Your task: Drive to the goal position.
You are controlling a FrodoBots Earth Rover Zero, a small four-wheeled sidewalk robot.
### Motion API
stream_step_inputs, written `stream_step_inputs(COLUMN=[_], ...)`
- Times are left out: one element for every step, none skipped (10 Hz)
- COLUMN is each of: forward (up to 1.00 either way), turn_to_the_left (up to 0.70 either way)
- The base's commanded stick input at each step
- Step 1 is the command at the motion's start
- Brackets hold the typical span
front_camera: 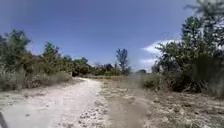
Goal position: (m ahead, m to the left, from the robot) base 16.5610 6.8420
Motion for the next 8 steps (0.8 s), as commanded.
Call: stream_step_inputs(forward=[0.45, 0.45, 0.45, 0.45, 0.45, 0.45, 0.45, 0.45], turn_to_the_left=[0.02, 0.02, 0.02, 0.02, 0.02, 0.02, 0.02, 0.02])
